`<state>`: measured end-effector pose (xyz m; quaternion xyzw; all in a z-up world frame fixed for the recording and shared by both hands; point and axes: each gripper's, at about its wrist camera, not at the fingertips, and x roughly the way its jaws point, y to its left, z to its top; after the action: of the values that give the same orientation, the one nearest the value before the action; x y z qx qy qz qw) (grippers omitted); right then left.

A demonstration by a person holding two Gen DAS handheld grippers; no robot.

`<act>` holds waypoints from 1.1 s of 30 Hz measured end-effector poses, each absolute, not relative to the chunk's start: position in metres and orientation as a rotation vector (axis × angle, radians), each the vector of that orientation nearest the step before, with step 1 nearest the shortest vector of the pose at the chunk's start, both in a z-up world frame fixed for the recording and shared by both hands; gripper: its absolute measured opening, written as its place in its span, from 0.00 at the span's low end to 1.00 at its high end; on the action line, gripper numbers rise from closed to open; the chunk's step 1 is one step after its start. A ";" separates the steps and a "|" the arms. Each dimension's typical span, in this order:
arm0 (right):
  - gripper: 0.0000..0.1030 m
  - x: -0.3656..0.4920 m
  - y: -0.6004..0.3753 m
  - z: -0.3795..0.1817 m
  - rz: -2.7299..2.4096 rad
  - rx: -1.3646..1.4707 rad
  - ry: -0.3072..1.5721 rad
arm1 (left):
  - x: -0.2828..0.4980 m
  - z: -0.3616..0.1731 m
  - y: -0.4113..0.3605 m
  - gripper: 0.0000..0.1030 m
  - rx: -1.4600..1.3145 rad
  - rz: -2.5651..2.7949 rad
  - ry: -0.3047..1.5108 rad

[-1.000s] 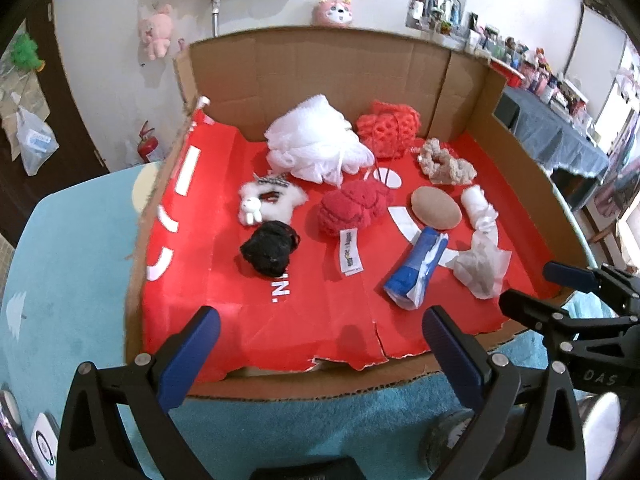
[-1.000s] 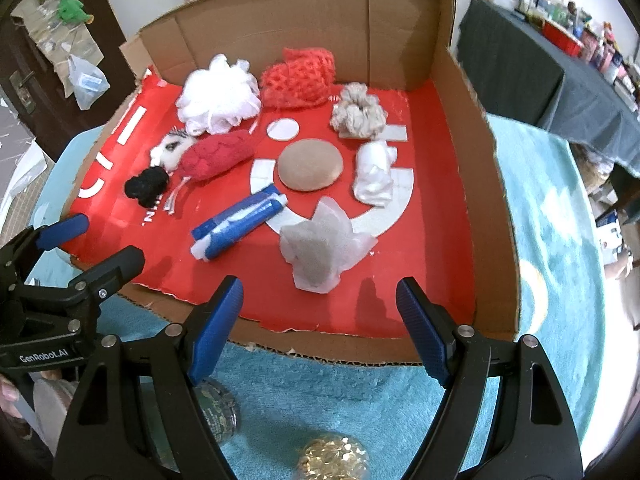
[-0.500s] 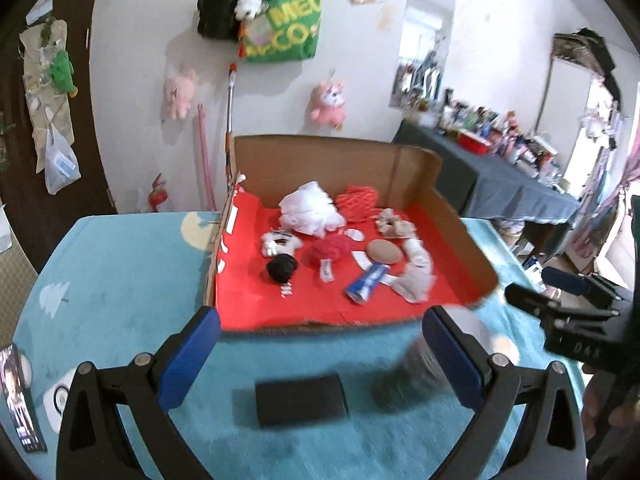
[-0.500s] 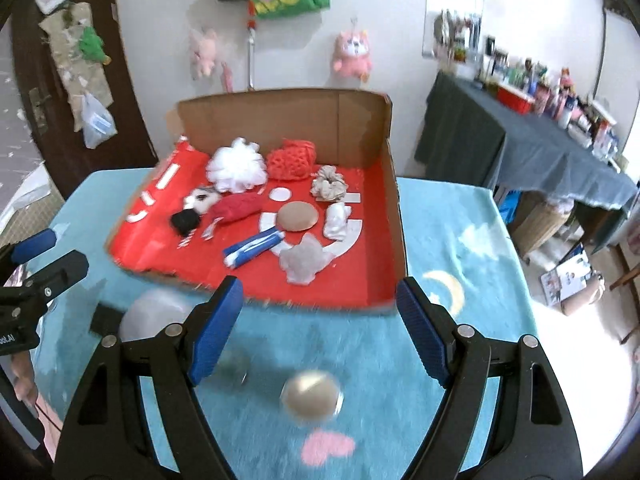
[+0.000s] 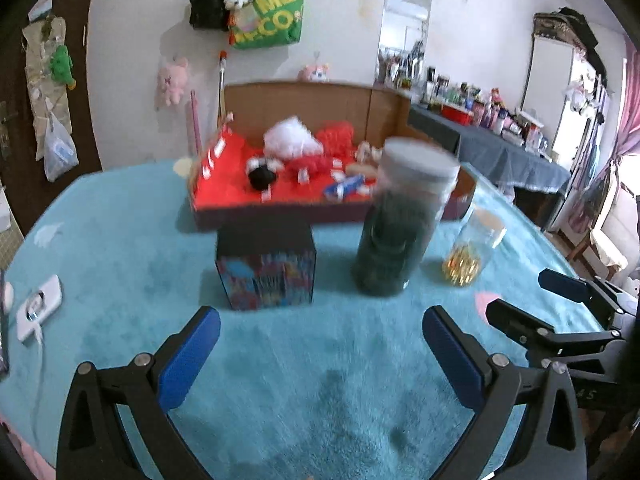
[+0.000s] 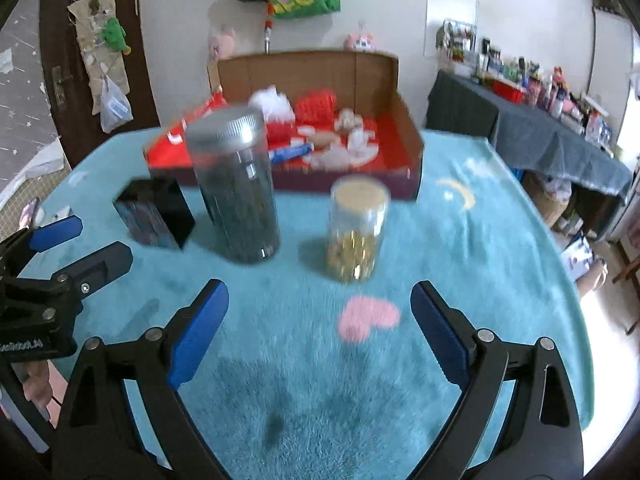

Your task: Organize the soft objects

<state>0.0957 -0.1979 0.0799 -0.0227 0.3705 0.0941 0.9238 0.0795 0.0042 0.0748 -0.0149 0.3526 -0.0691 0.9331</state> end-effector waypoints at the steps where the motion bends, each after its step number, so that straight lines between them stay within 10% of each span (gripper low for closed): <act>1: 0.91 0.096 -0.200 0.073 0.188 -0.043 0.774 | 0.081 0.068 0.004 1.00 -0.029 -0.139 0.738; 33: 0.93 0.114 -0.209 0.019 0.102 -0.019 0.860 | 0.100 0.017 0.001 1.00 0.009 -0.030 0.871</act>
<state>0.1136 -0.2089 0.0194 -0.0094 0.4166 0.0492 0.9077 0.0997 0.0009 0.0172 0.0046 0.4219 -0.0147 0.9065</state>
